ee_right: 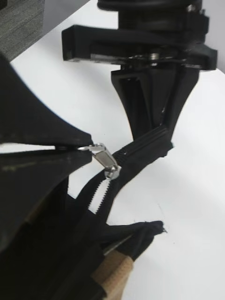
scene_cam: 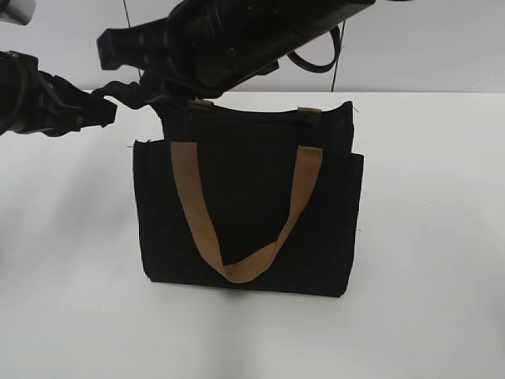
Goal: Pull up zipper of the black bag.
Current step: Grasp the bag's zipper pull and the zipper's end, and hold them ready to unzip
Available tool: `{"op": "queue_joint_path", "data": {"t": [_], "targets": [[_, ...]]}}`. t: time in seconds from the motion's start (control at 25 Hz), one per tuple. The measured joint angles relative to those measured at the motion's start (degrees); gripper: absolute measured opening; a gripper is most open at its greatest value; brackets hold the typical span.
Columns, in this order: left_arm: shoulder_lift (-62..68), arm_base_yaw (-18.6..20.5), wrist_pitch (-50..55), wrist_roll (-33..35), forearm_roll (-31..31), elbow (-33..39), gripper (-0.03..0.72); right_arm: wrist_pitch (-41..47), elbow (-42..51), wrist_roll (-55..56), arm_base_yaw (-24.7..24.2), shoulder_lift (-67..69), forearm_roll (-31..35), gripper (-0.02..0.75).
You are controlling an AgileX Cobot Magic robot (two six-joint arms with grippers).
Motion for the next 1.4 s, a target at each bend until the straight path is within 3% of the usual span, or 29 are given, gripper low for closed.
{"op": "queue_joint_path", "data": {"t": [0.44,0.96,1.4], "targets": [[0.0,0.0,0.9,-2.8,0.1,0.1,0.019,4.9,-1.1,-0.1,-0.6,0.0,-7.7,-0.015],[-1.7,-0.1,1.1,-3.4,0.3,0.1,0.019,20.0,-1.5,-1.3,-8.8,0.0,-8.3,-0.015],[-1.7,-0.2,0.8,-3.5,0.4,0.1,0.019,32.1,-1.5,-2.1,-9.0,-3.5,-19.2,-0.015]]}}
